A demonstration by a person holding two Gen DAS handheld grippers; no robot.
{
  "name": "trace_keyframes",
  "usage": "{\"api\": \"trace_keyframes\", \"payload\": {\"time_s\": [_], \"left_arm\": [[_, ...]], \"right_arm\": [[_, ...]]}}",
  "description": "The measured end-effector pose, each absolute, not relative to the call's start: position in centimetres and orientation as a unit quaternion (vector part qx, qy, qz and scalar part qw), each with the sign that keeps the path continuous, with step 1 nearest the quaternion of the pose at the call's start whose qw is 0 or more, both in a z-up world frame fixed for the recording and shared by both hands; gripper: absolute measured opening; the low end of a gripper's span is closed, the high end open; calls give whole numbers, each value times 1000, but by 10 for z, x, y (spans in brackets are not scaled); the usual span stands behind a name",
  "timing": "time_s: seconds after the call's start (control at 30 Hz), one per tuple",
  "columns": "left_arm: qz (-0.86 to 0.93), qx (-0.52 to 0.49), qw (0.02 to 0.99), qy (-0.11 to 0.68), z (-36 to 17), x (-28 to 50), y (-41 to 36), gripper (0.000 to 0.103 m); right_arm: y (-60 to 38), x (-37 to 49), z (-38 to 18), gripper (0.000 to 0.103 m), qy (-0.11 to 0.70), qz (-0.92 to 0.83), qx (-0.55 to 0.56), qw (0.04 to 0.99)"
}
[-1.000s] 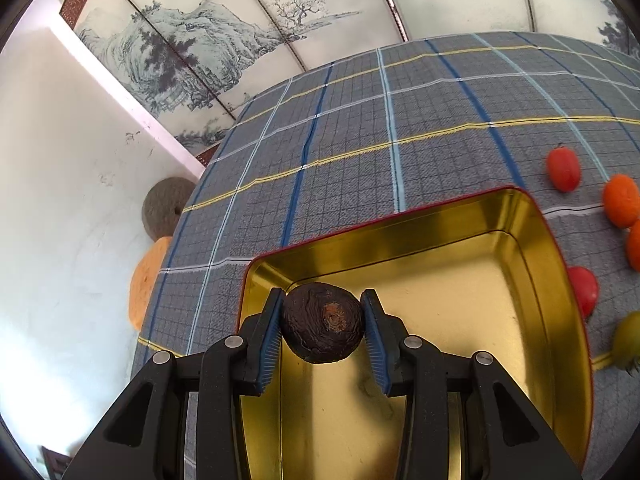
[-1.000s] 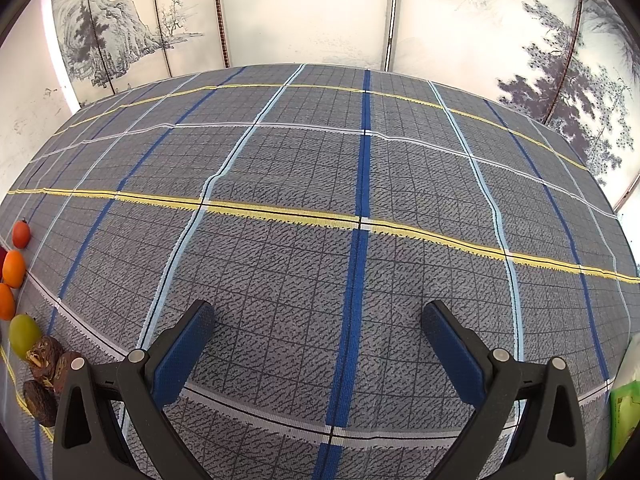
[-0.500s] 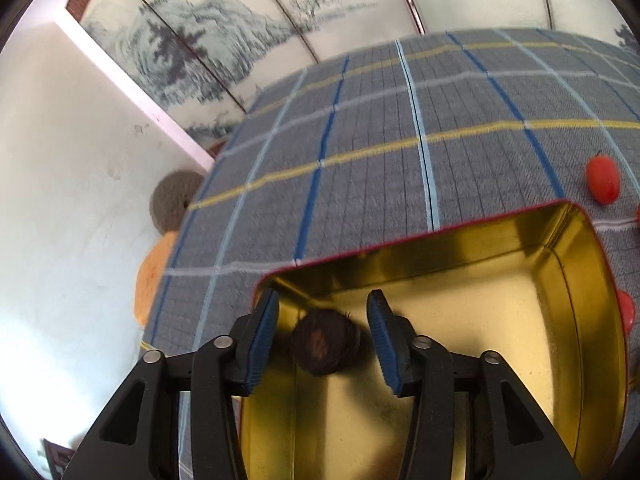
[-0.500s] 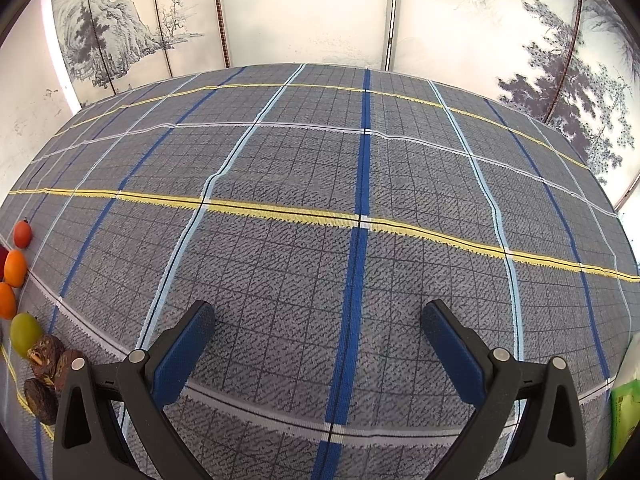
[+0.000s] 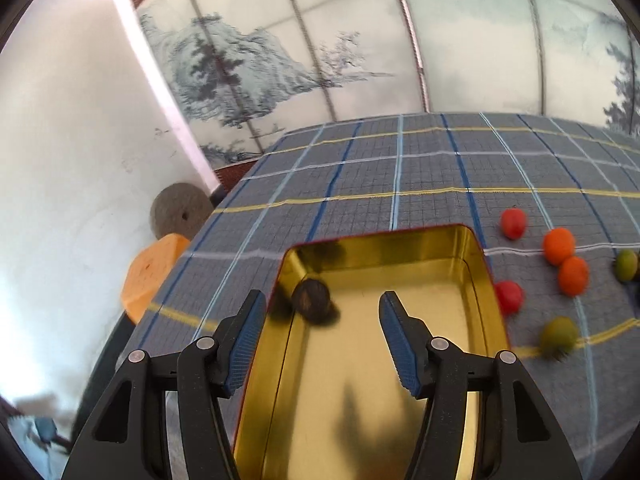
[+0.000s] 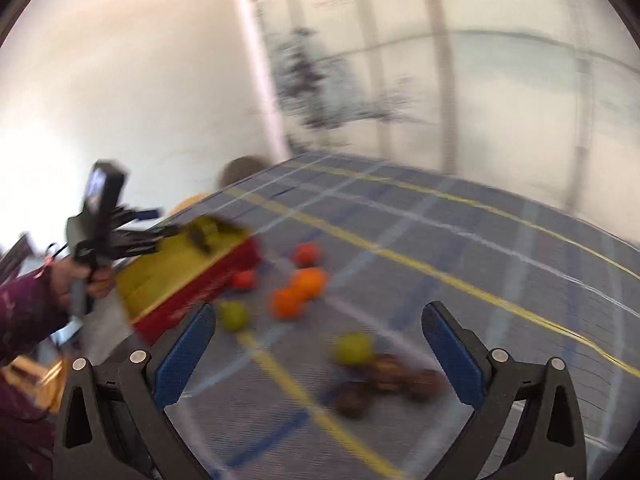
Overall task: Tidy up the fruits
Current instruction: 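Grasp the green lime with the right gripper and drop it into the tin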
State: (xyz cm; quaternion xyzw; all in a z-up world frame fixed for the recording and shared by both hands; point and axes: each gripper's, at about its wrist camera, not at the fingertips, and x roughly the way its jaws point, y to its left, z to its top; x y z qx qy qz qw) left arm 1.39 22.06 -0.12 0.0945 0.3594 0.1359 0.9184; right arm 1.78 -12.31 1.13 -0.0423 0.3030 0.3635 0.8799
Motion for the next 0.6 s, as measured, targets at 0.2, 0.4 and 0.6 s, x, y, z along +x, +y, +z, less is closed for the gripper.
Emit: {"api": "trace_keyframes", "payload": {"time_s": [0.2,0.4,0.6], "left_arm": [[136,71,924,350,9,-52,224,69],[138,66,921,357,7,-96,233,70],[128,52,921,366,2,-114,240,71]], "right_arm": [[-12,5,-23,90,335,435,-121,827],[36,33,-61,70,389,430,-148,801],[51,57,-87,60,430,395,-170,794]]}}
